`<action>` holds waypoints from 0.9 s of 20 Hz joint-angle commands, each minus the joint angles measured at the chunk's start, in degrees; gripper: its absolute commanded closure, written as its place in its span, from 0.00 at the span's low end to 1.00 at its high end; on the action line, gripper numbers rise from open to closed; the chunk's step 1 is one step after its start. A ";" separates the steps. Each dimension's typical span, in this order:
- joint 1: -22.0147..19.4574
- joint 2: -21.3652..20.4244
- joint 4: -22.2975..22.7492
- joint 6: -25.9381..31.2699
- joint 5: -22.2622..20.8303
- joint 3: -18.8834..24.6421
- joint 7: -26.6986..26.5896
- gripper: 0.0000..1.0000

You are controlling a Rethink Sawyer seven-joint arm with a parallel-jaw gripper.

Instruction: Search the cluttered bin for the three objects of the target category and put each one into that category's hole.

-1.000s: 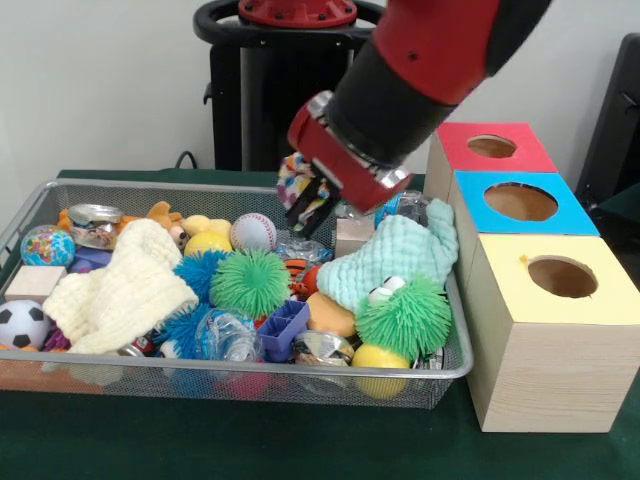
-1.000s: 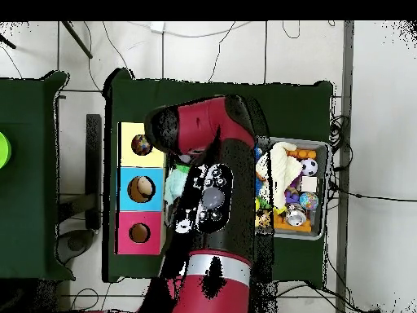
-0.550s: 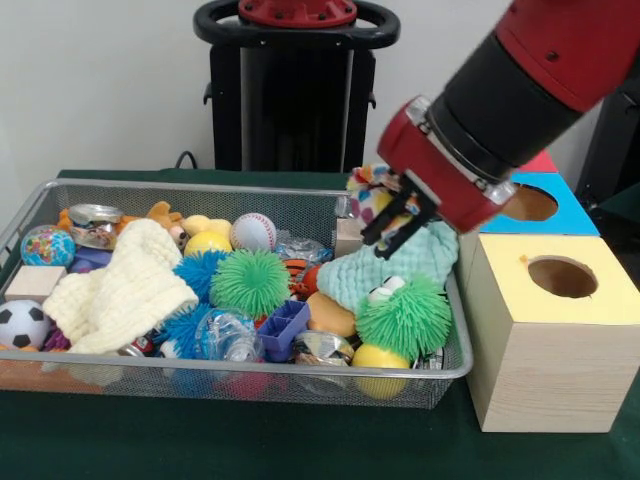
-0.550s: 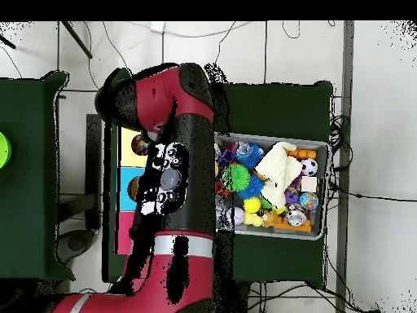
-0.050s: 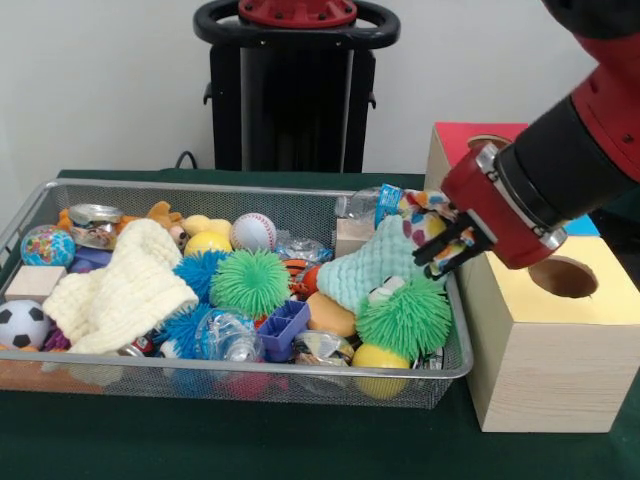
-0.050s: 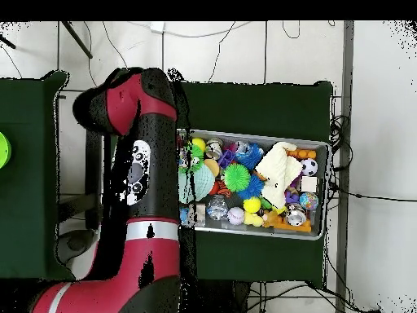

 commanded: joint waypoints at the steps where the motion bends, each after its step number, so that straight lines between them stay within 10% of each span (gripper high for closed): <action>1: 1.73 2.38 2.37 6.19 5.54 1.04 22.68 1.00; 18: 0.12 2.52 -8.20 21.69 11.62 -0.95 19.72 1.00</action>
